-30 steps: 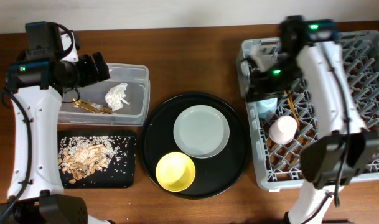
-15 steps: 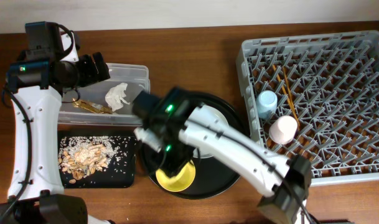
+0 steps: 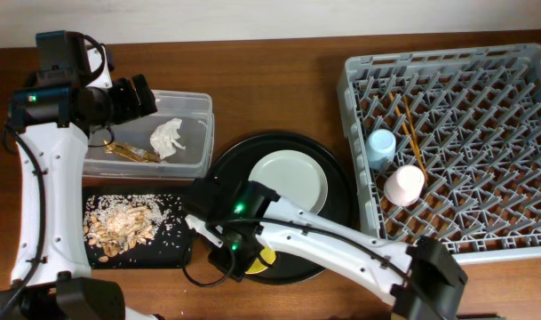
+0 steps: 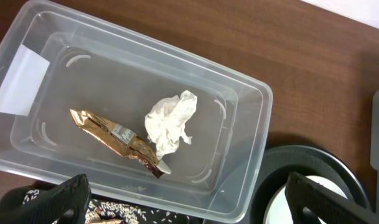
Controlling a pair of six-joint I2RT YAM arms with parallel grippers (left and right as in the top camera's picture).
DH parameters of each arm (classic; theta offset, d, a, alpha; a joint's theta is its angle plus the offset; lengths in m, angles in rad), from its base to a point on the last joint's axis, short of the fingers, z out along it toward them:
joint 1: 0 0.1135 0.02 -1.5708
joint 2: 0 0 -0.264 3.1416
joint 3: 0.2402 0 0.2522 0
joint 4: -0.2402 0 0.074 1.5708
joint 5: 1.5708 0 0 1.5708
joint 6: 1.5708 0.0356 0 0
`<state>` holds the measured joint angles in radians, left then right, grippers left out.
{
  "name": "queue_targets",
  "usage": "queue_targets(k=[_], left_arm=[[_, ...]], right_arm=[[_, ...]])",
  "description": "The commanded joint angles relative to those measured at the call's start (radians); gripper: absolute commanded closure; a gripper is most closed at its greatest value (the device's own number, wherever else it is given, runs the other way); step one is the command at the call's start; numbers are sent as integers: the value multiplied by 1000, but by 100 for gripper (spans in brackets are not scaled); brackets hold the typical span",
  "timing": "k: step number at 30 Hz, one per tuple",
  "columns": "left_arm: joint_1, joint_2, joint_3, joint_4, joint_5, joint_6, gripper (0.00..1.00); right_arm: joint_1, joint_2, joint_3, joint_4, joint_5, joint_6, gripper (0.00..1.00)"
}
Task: Sort waste into correct bins and load items into the dishwasher rack
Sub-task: 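Grasp the yellow bowl rim with the right gripper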
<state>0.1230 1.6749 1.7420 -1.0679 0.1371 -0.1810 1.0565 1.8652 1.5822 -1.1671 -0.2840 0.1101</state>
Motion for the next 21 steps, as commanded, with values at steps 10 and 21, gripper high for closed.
queue_targets(k=[10,21], left_arm=[[3,-2,0,0,-4,-9,1],[3,-2,0,0,-4,-9,1]], right_arm=[[-24,-10,-338,475,60,3,35],[-22,28,-338,462,52,4,58]])
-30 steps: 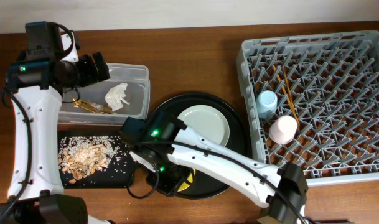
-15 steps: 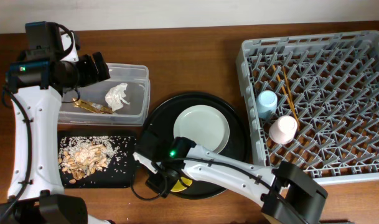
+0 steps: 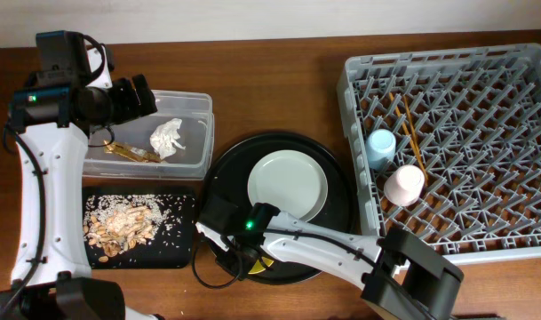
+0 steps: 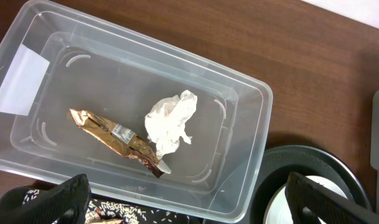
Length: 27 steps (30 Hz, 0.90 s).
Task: Sort waste into correct bins and load items into the dishwasher rack
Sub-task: 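Grasp the yellow bowl rim with the right gripper, then place the yellow bowl upside down in the rack's back corner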
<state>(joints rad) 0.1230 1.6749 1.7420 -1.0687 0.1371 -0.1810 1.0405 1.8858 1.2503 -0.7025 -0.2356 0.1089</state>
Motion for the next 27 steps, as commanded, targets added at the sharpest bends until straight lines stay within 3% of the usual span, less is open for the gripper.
queue_targets(k=[1,2,7,9,13,17,20,23,27], left_arm=[[3,-2,0,1,-4,-9,1],[3,-2,0,1,-4,-9,1],[3,-2,0,1,-4,-8,1],[3,-2,0,1,-4,-9,1],[3,-2,0,1,-4,-9,1],[3,-2,0,1,-4,-9,1],[3,-2,0,1,-4,-9,1],[3,-2,0,1,-4,-9,1],[3,-2,0,1,-4,-8,1]], right_arm=[[-6,8,-6,-10,4,5,58],[-7,8,-6,-27,5,4,68],[-9,8,-6,-58,5,5,75],[-9,8,-6,-57,5,5,96],[-12,-13,19,-95,0,1,96],[-94,-177,165,-210,-113,-113,96],[-272,-338,280,-340,-113,-161,96],[-546,-446,304,-359,-179,-255,96],[-1101,-401,304,-311,-640,-377,96]])
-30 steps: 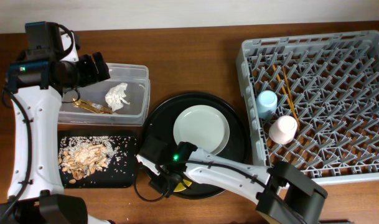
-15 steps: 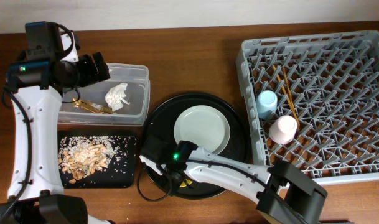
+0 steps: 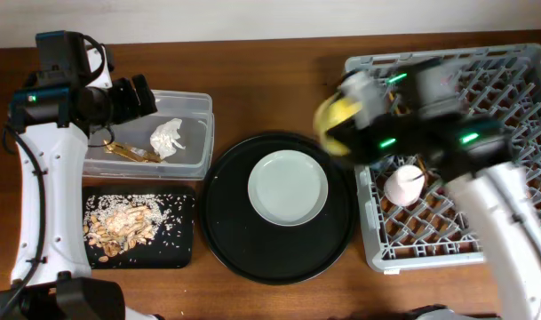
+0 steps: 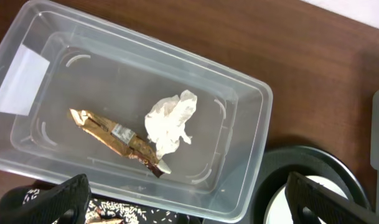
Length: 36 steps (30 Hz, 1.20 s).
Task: Sort waste into correct bins and load items into the dishwasher rack
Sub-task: 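Place the yellow bowl upside down in the rack's back corner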
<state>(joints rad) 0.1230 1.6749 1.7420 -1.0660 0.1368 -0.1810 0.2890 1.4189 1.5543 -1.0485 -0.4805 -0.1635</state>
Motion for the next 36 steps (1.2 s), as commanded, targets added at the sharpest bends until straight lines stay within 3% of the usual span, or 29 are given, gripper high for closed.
queue_targets(k=[1,3,6,12,24,30,31,33,34,36], left_arm=[[3,-2,0,-2,-3,-9,1],[3,-2,0,-2,-3,-9,1],[3,-2,0,-2,-3,-9,1],[3,-2,0,-2,-3,-9,1],[3,-2,0,-2,-3,-9,1],[3,-2,0,-2,-3,-9,1],[3,-2,0,-2,-3,-9,1],[3,-2,0,-2,-3,-9,1],[3,-2,0,-2,-3,-9,1],[3,-2,0,-2,-3,-8,1]], right_arm=[[-442,101,0,67,-512,-119,96],[-610,208,0,188,-786,-120,96],[-730,372,0,381,-1072,-95,96],[-768,644,0,823,-1072,265,96],[-769,748,-8,847,-1072,266,96],[-813,748,-8,773,-1054,277,87],[-828,748,-8,752,-1058,278,76],[-873,748,-8,695,-1061,313,73],[-904,748,-8,669,-1062,335,64],[-947,748,-8,630,-1072,360,18]])
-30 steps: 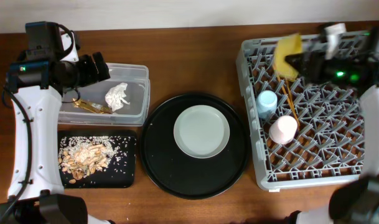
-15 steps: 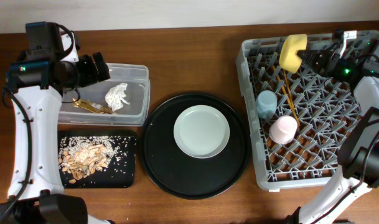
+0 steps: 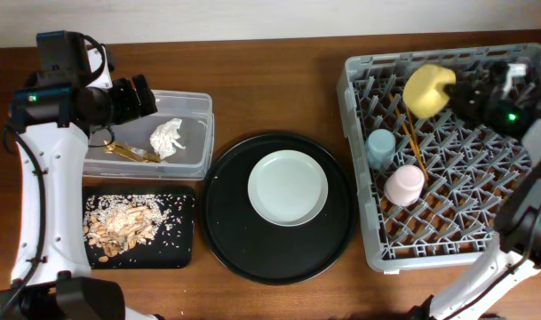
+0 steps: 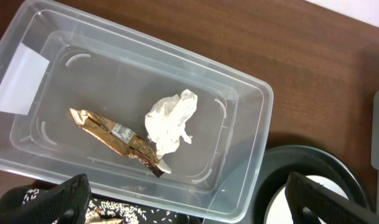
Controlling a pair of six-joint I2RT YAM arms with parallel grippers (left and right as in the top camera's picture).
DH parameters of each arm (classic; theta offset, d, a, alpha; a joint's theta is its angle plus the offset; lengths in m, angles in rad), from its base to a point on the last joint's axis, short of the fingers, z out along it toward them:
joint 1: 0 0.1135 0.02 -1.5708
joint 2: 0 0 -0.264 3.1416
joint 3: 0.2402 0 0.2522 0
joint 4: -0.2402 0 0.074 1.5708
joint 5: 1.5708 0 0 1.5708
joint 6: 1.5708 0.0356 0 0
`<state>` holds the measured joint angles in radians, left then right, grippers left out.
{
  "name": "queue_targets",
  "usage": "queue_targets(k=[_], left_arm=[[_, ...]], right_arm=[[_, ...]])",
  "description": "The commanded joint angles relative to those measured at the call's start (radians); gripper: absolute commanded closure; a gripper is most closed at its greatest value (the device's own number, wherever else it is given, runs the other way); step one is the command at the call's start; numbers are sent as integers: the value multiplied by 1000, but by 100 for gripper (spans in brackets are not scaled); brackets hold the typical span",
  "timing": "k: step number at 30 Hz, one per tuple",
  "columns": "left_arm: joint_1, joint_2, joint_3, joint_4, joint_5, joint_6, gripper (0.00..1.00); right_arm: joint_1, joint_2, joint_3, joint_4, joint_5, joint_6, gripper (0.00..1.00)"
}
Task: Sort waste into correct bins and load items into the dishwasher rack
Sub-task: 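Place the yellow bowl upside down in the rack's back corner, then grasp the white plate edge with the right gripper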
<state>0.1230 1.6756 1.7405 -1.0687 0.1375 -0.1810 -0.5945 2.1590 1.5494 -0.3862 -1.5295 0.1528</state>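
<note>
A yellow rounded item (image 3: pixel 425 89) is over the back left part of the grey dishwasher rack (image 3: pixel 519 240), with my right gripper (image 3: pixel 454 92) shut on it from the right. In the rack are a blue cup (image 3: pixel 381 147), a pink cup (image 3: pixel 403 186) and orange chopsticks (image 3: pixel 413 135). A white plate (image 3: pixel 288 188) lies on the round black tray (image 3: pixel 226 231). My left gripper (image 4: pixel 190 205) hangs open above the clear bin (image 4: pixel 245 93), which holds a crumpled white tissue (image 4: pixel 169 121) and a gold wrapper (image 4: pixel 111 135).
A black rectangular tray (image 3: pixel 177 253) with rice and nut scraps sits in front of the clear bin (image 3: pixel 194 102). The left arm (image 3: pixel 39 178) runs down the table's left side. The right arm (image 3: pixel 528 204) comes in along the rack's right edge.
My right gripper, with the yellow item, has moved from the rack's left edge to a spot further right over the rack's back part. The left arm has not moved.
My right gripper was down at the front left of the round tray, at a yellow item, and stayed there. Then it held that item in the air by the rack's left edge. Now it holds it over the rack. The left gripper stayed open over the bin.
</note>
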Motion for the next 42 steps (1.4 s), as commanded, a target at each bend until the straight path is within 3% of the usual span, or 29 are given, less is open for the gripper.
queue_targets(k=[1,7,12,16,19,22,25,26,27,28,30,35,42], left_arm=[[3,-2,1,1,-4,-9,1],[3,-2,1,1,-4,-9,1],[3,-2,1,1,-4,-9,1],[3,-2,2,1,-4,-9,1],[3,-2,1,1,-4,-9,1],[3,-2,2,1,-4,-8,1],[3,-2,1,1,-4,-9,1],[3,-2,1,1,-4,-8,1],[3,-2,2,1,-4,-9,1],[3,-2,1,1,-4,-9,1],[3,-2,1,1,-4,-8,1],[3,-2,2,1,-4,-9,1],[3,-2,1,1,-4,-9,1]], right_arm=[[-88,8,-3,-55,-23,48,1],[-135,-37,0,-119,109,100,2],[-42,-304,53,-385,710,-88,1],[271,-577,100,-504,1039,-142,1],[641,-649,100,-676,1340,-137,1],[953,-601,65,-761,1383,-39,1],[1166,-492,54,-751,1345,92,0],[1225,-444,54,-751,1349,92,26],[1267,-397,54,-750,1355,92,44],[1289,-368,54,-747,1359,92,52],[1342,-268,54,-724,1397,93,59],[1369,-91,54,-659,1443,145,60],[1402,-35,-9,-512,1410,145,65]])
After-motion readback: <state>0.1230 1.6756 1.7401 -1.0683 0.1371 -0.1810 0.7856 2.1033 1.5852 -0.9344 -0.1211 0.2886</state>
